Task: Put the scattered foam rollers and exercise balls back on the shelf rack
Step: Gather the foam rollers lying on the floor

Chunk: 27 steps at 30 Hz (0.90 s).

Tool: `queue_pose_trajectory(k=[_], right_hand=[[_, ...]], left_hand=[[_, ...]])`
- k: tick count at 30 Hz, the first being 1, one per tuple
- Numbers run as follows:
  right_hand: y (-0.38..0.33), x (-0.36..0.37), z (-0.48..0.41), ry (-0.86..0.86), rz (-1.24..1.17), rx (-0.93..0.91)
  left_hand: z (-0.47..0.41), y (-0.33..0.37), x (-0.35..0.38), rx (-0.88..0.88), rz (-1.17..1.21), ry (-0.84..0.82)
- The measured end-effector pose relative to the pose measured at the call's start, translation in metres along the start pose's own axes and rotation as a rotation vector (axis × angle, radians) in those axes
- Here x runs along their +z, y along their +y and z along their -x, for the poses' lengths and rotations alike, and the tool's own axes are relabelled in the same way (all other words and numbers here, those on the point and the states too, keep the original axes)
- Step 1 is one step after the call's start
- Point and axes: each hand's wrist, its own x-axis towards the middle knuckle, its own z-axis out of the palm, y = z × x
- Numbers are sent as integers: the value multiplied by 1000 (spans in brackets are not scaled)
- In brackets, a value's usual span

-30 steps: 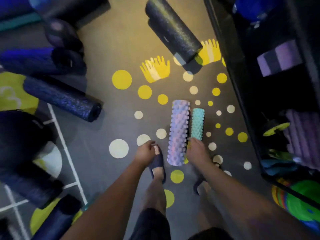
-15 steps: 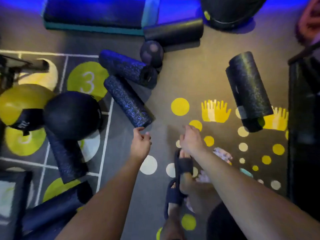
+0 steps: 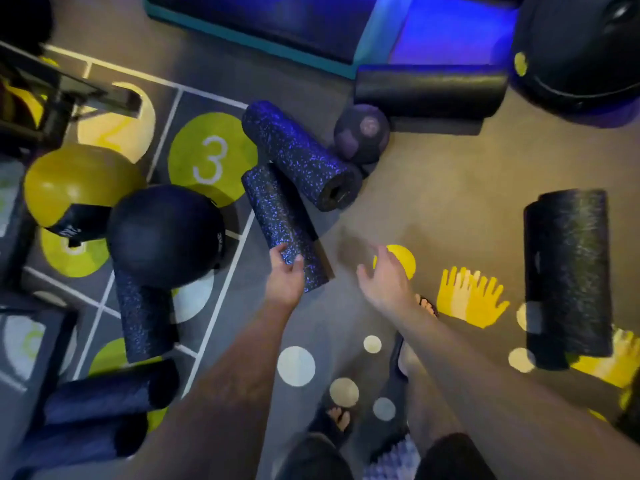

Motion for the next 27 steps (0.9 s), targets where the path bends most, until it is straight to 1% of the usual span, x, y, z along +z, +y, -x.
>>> queue_pose_trajectory(k=[3, 6, 8, 12, 14, 18, 20, 22, 23, 24, 27], right_hand=[[4, -2, -31, -30, -4, 48], [0, 13, -59, -50, -47, 184], [-15, 28, -78, -18, -122, 245], [-50, 63, -117, 74, -280, 339], [-68, 81, -146, 155, -358, 375], [-104, 127, -220, 293, -616, 340], [-108, 153, -253, 390, -747, 353], [-98, 181, -285, 477, -861, 387], [-92, 191, -296, 506, -906, 397], [-89, 194, -300, 521, -942, 391], [-72, 195, -300, 566, -1075, 265]], left_hand=[[-32, 24, 21, 14, 108, 30], [-64, 35, 28, 19, 158, -32], [-90, 42, 20, 47, 157, -38], [-160, 45, -12, 71, 130, -81], [-202, 45, -27, 118, 117, -119], [-276, 36, -53, 250, 44, -241], [-305, 27, -57, 287, -1, -262], [-333, 22, -49, 298, 2, -244], [-342, 21, -41, 273, 46, -230], [-349, 19, -31, 204, 115, -219], [-354, 21, 3, -46, 295, -259]])
